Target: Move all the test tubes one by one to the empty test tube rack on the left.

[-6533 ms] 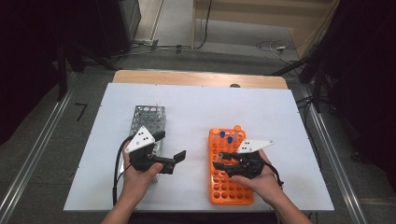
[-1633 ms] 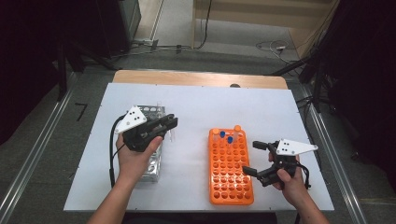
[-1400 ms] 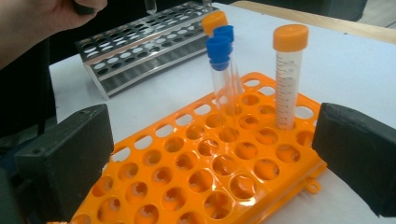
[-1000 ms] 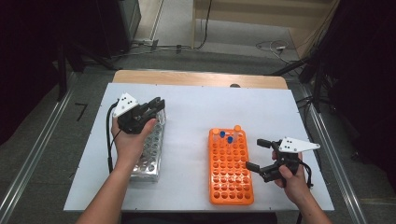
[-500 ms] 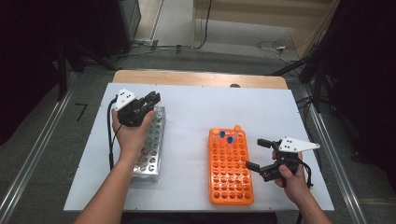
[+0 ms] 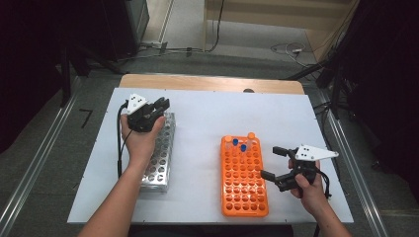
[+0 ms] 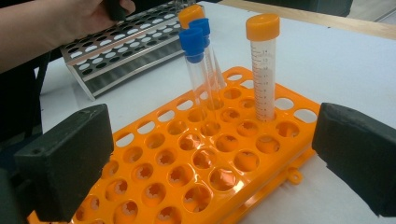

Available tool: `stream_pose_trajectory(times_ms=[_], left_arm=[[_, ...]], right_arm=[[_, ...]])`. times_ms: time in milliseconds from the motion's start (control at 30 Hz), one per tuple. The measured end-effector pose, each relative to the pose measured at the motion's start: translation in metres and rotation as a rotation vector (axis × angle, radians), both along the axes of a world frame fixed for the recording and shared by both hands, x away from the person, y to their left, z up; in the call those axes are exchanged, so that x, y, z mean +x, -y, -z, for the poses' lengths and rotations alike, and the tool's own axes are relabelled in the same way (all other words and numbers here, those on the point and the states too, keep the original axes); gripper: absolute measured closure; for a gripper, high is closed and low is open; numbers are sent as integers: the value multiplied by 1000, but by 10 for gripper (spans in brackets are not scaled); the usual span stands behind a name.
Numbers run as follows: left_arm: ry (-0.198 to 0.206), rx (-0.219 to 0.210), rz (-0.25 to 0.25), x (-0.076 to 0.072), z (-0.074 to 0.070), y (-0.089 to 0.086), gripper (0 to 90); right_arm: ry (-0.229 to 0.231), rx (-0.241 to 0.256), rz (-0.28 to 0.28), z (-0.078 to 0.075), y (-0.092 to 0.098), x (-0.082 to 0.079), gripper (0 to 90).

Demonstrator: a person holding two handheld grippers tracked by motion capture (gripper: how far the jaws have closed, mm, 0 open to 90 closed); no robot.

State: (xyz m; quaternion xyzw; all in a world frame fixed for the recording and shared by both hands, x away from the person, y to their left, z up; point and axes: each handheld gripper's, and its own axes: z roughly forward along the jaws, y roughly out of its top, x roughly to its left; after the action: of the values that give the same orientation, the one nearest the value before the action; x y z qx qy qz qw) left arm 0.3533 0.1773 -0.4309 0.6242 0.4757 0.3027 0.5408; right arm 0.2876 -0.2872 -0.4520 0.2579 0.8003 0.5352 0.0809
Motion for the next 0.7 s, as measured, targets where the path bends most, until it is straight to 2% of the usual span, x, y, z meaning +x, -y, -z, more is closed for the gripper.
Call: stream_pose_trajectory(times_ms=[167,233,367,567,700], left_arm=[[-40,11,14,0,0,0,763],[-68,19,29,-1,0,0,761],[-118,58,48,-2,1,-1,759],[-142,107,57,-2,1,1,758],[-147,166,55,-1,4,7,759]], right_arm=[[3,1,0,0,0,0,0],[1,3,3,0,1,0,0],[5,1,3,1,1,1,0],[-1,-4,4,2,0,1,0],[0,-8,3,3,-1,1,0]])
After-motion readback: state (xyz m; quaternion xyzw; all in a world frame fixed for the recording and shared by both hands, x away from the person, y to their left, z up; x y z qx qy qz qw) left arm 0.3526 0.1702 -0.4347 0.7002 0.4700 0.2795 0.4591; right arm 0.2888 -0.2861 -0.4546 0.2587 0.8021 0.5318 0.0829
